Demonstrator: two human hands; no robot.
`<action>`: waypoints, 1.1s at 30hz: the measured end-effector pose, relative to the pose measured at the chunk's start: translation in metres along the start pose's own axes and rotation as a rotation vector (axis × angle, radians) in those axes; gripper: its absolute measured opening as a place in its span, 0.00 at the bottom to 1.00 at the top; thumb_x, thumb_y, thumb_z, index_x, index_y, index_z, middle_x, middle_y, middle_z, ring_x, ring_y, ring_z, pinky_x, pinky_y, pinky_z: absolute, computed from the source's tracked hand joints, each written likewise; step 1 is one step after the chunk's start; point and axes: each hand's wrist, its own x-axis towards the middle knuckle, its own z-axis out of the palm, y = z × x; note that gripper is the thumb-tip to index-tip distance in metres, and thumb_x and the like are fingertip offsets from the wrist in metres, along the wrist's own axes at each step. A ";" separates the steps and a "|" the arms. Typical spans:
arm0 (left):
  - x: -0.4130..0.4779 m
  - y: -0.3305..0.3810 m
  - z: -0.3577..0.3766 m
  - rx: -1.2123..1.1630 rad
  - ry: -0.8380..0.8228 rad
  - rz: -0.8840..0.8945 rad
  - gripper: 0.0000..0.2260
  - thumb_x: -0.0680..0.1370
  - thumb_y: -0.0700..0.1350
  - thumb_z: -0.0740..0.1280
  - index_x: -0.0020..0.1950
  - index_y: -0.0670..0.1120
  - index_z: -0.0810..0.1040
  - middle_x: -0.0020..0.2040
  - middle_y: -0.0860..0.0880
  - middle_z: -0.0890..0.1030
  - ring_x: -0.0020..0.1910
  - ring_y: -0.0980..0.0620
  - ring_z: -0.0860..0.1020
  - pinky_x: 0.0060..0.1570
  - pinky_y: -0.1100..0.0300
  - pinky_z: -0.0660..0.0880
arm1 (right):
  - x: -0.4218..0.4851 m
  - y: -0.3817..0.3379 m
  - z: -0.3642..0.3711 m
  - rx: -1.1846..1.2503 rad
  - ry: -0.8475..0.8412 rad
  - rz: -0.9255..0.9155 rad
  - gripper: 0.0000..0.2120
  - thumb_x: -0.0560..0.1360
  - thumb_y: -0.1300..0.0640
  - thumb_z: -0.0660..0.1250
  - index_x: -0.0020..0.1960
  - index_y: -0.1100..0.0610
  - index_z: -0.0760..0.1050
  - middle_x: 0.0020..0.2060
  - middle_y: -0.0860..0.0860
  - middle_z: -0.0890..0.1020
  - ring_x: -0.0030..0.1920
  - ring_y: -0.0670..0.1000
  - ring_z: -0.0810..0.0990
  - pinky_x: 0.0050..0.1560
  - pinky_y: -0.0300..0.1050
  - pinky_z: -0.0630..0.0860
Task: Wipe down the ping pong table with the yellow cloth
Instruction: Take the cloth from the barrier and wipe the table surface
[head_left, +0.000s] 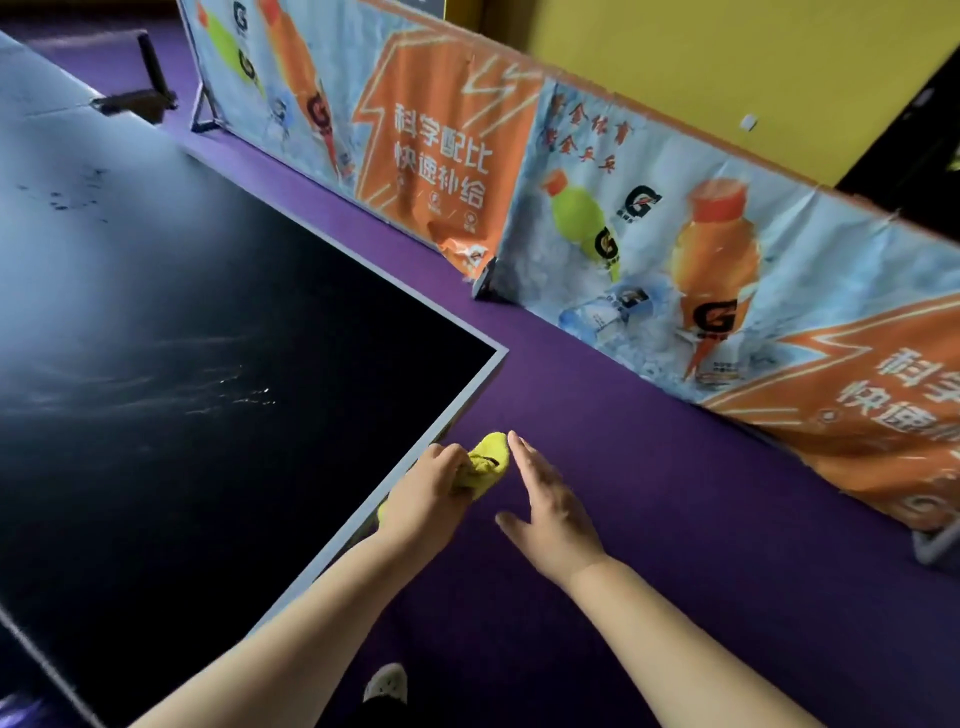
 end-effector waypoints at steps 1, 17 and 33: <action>0.021 0.005 -0.003 -0.003 -0.008 0.005 0.09 0.75 0.45 0.68 0.54 0.46 0.74 0.51 0.53 0.75 0.47 0.51 0.76 0.44 0.56 0.73 | 0.017 0.008 -0.008 -0.013 0.025 -0.003 0.43 0.75 0.58 0.69 0.78 0.44 0.44 0.78 0.50 0.57 0.77 0.51 0.56 0.73 0.51 0.63; 0.307 0.078 0.060 -0.039 0.043 0.043 0.04 0.73 0.44 0.65 0.46 0.49 0.71 0.39 0.56 0.74 0.39 0.52 0.74 0.42 0.55 0.72 | 0.264 0.189 -0.110 0.258 -0.067 0.136 0.39 0.65 0.31 0.68 0.67 0.53 0.70 0.56 0.44 0.75 0.54 0.46 0.78 0.53 0.46 0.76; 0.524 0.134 0.091 0.063 0.253 -0.119 0.18 0.75 0.38 0.62 0.62 0.55 0.73 0.53 0.58 0.72 0.45 0.51 0.76 0.42 0.57 0.74 | 0.507 0.318 -0.204 0.332 -0.181 0.230 0.10 0.70 0.68 0.64 0.37 0.54 0.76 0.34 0.47 0.79 0.34 0.47 0.76 0.34 0.38 0.72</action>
